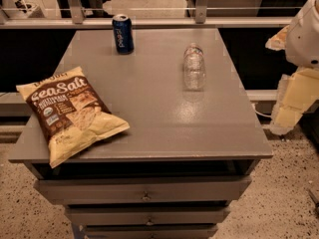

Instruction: Move pepsi can near brown chip bag

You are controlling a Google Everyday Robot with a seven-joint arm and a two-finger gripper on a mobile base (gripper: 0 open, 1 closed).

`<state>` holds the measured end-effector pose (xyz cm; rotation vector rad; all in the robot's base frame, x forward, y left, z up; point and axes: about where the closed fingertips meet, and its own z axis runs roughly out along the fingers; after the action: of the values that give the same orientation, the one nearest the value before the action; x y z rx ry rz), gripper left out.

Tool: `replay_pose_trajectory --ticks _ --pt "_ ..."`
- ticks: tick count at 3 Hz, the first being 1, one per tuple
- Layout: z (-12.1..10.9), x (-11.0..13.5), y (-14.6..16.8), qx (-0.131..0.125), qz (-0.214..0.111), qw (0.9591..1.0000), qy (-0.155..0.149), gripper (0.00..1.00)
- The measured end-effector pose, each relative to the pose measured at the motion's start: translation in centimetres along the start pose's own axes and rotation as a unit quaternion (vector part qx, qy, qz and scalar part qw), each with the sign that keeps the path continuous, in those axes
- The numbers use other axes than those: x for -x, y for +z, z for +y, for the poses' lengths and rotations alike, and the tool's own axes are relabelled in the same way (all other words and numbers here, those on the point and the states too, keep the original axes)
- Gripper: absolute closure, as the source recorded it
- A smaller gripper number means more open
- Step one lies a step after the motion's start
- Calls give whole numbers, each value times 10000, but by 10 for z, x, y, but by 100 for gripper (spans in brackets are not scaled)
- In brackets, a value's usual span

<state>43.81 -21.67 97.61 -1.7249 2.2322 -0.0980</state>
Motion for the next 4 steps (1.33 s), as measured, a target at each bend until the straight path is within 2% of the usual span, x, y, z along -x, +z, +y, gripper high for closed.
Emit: replay_pose_trajectory --ticks 1,2,3,4 --pt "0 0 0 -13 -10 10000 0 0" --pt "-23 30 23 -5 -475 9987 -159 0" --pt "-57 78 59 41 -1070 9938 -305 0" --pt "-100 148 95 10 -1741 9840 -372 0"
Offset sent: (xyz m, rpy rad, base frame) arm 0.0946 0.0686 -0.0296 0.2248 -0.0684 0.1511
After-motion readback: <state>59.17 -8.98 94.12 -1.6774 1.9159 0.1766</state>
